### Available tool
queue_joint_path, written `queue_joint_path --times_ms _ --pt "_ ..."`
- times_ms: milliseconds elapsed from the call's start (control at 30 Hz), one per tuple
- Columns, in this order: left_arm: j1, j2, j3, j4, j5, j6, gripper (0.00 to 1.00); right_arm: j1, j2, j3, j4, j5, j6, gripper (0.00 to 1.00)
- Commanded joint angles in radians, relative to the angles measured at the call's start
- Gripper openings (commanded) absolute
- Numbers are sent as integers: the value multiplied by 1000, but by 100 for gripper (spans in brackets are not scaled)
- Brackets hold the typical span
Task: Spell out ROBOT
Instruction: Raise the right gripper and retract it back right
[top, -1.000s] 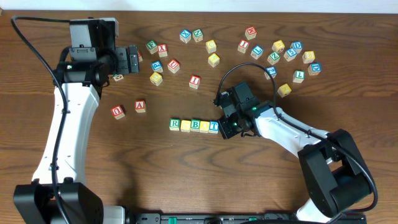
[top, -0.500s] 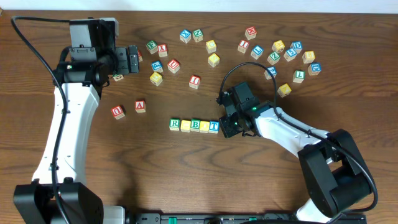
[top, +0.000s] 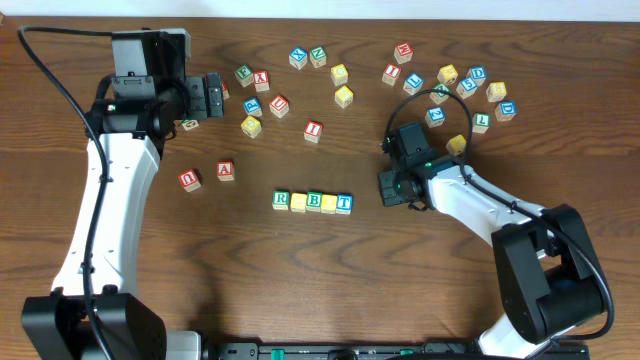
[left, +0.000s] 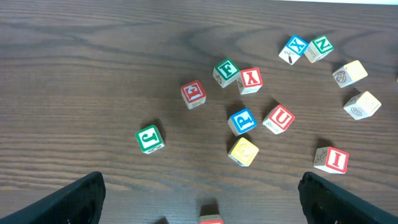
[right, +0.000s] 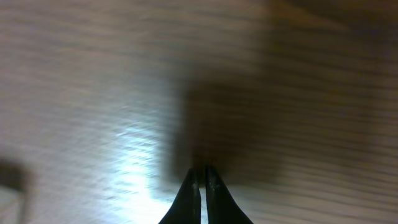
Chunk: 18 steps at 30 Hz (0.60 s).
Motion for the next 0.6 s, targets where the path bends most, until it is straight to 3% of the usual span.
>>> queue_joint_path --times_ms 0,567 --pt "1 -16 13 0 13 6 98 -12 7 13 -2 77 35 1" --pt "1 -16 13 31 13 6 98 -17 7 13 -32 65 32 1"
